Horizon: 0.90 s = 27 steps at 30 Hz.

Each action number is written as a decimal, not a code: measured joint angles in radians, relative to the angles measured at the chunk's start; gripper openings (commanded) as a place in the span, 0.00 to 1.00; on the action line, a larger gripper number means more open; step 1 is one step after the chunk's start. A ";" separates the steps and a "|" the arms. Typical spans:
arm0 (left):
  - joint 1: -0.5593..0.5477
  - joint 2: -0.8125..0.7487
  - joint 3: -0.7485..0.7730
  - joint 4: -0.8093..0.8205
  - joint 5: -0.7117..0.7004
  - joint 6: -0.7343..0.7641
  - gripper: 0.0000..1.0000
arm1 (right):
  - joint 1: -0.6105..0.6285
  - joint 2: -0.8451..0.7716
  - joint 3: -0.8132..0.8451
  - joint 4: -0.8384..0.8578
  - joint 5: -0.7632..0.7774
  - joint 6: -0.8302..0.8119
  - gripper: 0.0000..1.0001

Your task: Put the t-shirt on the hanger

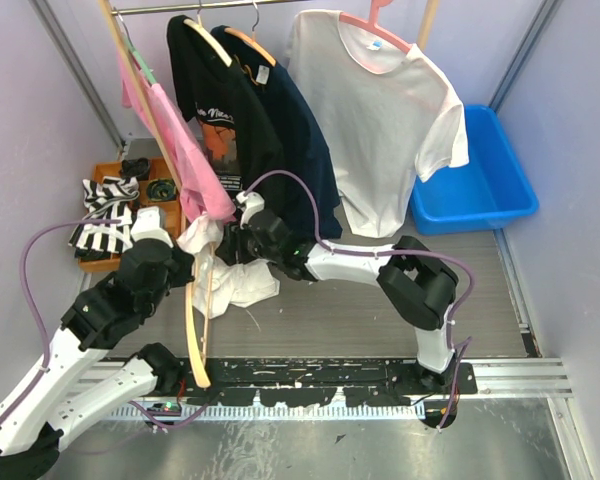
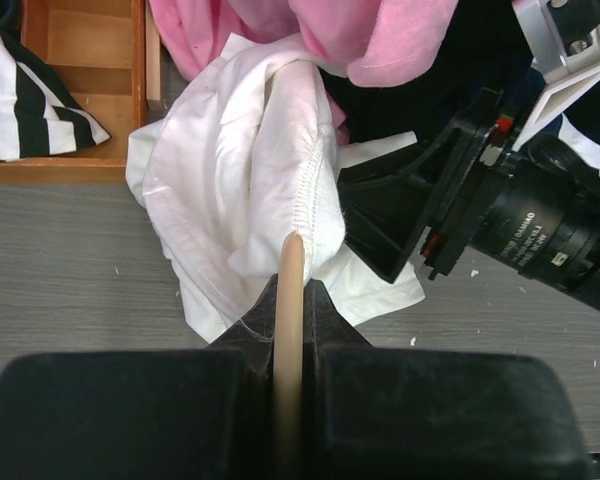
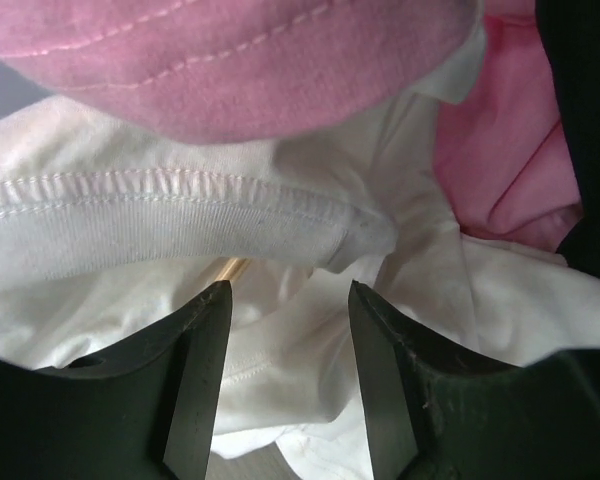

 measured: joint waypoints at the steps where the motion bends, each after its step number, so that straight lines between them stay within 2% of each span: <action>1: 0.000 0.000 0.002 -0.003 0.000 0.002 0.00 | 0.006 0.006 0.008 -0.002 0.028 -0.003 0.56; 10: 0.000 0.001 0.036 -0.025 0.000 0.007 0.00 | 0.032 0.070 0.085 -0.040 0.254 -0.008 0.56; 13: 0.000 0.001 0.041 -0.036 0.000 0.009 0.00 | 0.032 0.095 0.122 -0.055 0.301 -0.008 0.44; 14: 0.000 0.001 0.044 -0.040 0.000 0.010 0.00 | 0.032 0.101 0.132 -0.063 0.314 -0.009 0.38; 16: 0.000 0.001 0.049 -0.041 0.000 0.010 0.00 | 0.032 0.109 0.148 -0.075 0.334 -0.012 0.14; 18: 0.000 0.001 0.053 -0.041 0.000 0.011 0.00 | 0.033 0.109 0.153 -0.082 0.352 -0.017 0.04; 20: 0.000 0.001 0.053 -0.040 -0.002 0.010 0.00 | 0.039 0.109 0.153 -0.083 0.373 -0.025 0.01; 27: 0.000 0.011 0.065 -0.023 -0.020 0.011 0.00 | 0.110 0.026 0.063 -0.107 0.437 -0.078 0.01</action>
